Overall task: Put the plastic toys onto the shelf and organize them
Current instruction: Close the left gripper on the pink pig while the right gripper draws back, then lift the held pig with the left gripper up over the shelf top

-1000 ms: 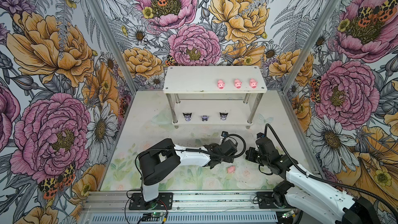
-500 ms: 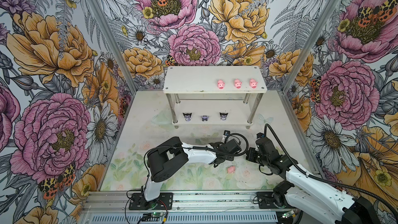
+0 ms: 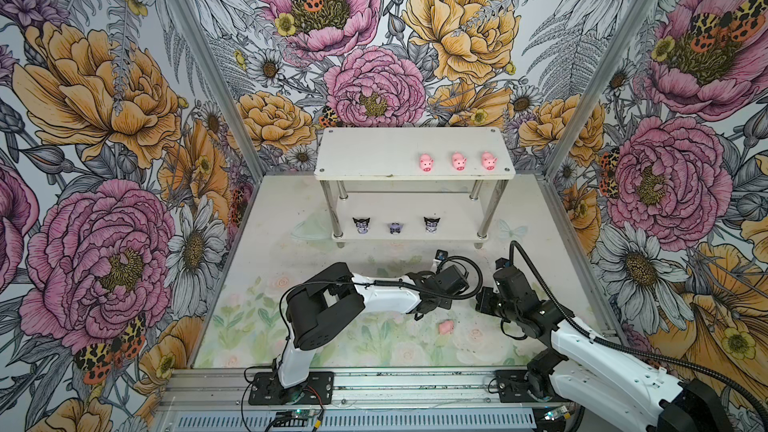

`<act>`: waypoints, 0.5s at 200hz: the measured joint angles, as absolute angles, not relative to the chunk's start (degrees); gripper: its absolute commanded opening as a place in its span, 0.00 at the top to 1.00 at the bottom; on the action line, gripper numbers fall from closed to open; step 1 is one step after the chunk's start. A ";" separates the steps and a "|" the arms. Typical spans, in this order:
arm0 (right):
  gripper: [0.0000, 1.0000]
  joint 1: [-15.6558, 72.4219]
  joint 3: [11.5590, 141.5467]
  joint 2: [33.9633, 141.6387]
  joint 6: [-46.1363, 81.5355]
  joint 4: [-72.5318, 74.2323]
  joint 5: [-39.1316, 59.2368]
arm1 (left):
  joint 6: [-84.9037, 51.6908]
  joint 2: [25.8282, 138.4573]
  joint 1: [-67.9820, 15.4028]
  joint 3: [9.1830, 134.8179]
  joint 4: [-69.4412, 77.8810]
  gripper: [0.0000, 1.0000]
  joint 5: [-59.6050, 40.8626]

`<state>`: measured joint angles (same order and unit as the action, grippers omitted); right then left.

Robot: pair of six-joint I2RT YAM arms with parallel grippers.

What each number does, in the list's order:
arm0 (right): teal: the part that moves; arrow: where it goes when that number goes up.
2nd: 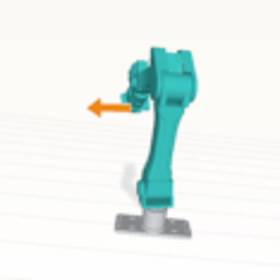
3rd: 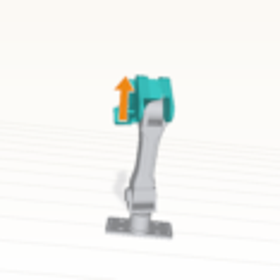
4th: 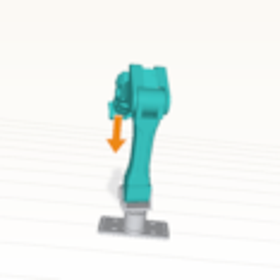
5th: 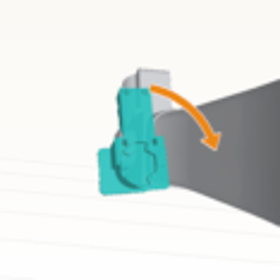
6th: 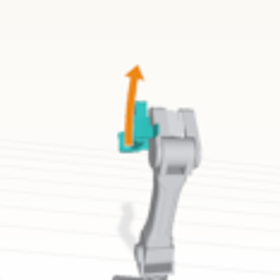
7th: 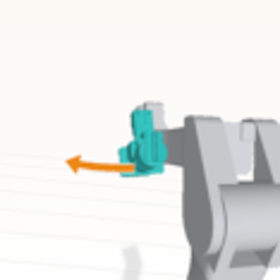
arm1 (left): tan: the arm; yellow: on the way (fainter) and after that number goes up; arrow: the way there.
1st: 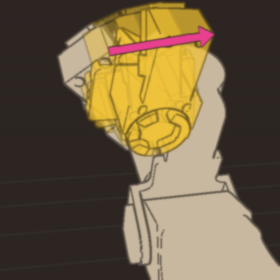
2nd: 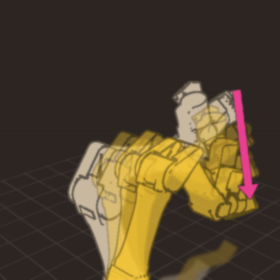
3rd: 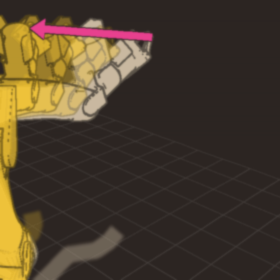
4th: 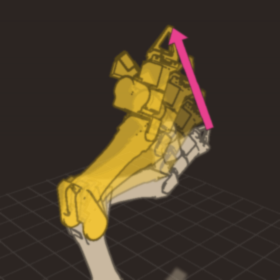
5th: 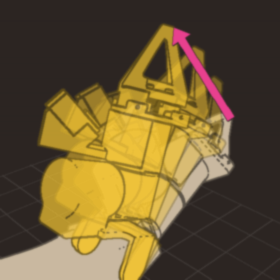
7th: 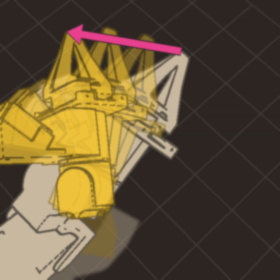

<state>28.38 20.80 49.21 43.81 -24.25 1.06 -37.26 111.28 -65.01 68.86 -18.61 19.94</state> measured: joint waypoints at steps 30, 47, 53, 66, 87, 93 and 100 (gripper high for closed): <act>0.95 28.01 20.78 49.21 43.18 -24.25 1.06 | -33.93 104.71 -64.84 69.38 -23.79 0.78 20.67; 0.95 27.77 20.64 49.21 42.74 -24.23 1.04 | -31.88 98.87 -64.16 70.83 -26.89 0.79 21.91; 0.95 27.64 20.56 49.23 42.61 -24.23 0.99 | -31.31 97.19 -63.86 71.48 -27.77 0.79 22.33; 0.95 27.42 20.27 49.32 42.35 -24.23 0.84 | -29.91 93.14 -63.18 72.77 -29.67 0.79 23.40; 0.94 27.27 19.84 50.13 42.28 -24.21 0.64 | -27.86 86.87 -62.24 73.49 -33.67 0.79 25.12; 0.95 27.27 19.77 50.41 42.28 -24.21 0.64 | -27.40 85.43 -61.98 73.58 -34.89 0.79 25.56; 0.95 27.27 19.68 50.87 42.26 -24.16 0.64 | -26.76 83.53 -61.65 73.87 -36.75 0.79 26.20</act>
